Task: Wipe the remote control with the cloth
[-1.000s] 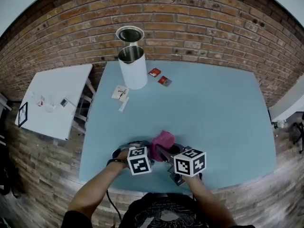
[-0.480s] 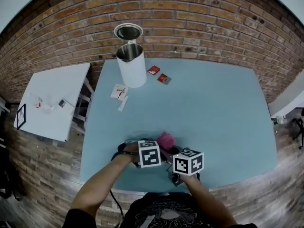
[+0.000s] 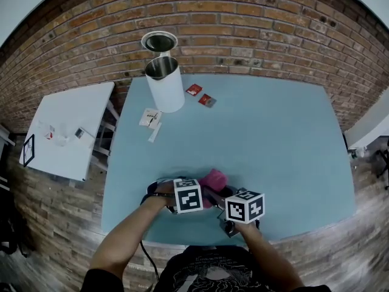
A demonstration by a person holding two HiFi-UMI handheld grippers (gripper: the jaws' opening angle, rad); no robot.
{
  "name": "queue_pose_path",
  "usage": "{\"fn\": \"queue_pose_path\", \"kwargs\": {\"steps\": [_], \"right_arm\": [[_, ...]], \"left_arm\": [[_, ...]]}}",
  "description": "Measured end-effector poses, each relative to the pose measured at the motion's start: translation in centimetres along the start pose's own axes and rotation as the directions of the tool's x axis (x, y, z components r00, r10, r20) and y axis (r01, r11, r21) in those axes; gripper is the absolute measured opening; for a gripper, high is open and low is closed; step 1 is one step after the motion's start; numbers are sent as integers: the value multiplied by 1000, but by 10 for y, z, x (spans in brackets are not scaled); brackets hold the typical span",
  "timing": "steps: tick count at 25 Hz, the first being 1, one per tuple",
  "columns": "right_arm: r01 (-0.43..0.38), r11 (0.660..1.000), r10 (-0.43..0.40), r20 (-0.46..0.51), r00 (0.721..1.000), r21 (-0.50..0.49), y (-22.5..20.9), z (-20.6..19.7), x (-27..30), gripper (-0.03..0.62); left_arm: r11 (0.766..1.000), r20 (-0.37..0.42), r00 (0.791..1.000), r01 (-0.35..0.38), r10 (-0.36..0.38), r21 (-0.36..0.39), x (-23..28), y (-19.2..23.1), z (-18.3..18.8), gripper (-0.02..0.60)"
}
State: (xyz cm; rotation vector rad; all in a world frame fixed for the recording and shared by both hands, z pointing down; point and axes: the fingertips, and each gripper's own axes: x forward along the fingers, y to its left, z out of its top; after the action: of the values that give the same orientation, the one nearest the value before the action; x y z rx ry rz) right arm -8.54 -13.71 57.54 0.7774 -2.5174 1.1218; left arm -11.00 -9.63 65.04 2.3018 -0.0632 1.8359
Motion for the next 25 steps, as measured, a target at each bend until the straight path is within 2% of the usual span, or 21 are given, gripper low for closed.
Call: {"fn": "queue_pose_path", "kwargs": {"steps": [25], "right_arm": [[-8, 998, 7, 16, 1000, 56, -50, 2, -51, 64]], "left_arm": [[1000, -105, 994, -8, 5, -25, 2, 1, -4, 253]]}}
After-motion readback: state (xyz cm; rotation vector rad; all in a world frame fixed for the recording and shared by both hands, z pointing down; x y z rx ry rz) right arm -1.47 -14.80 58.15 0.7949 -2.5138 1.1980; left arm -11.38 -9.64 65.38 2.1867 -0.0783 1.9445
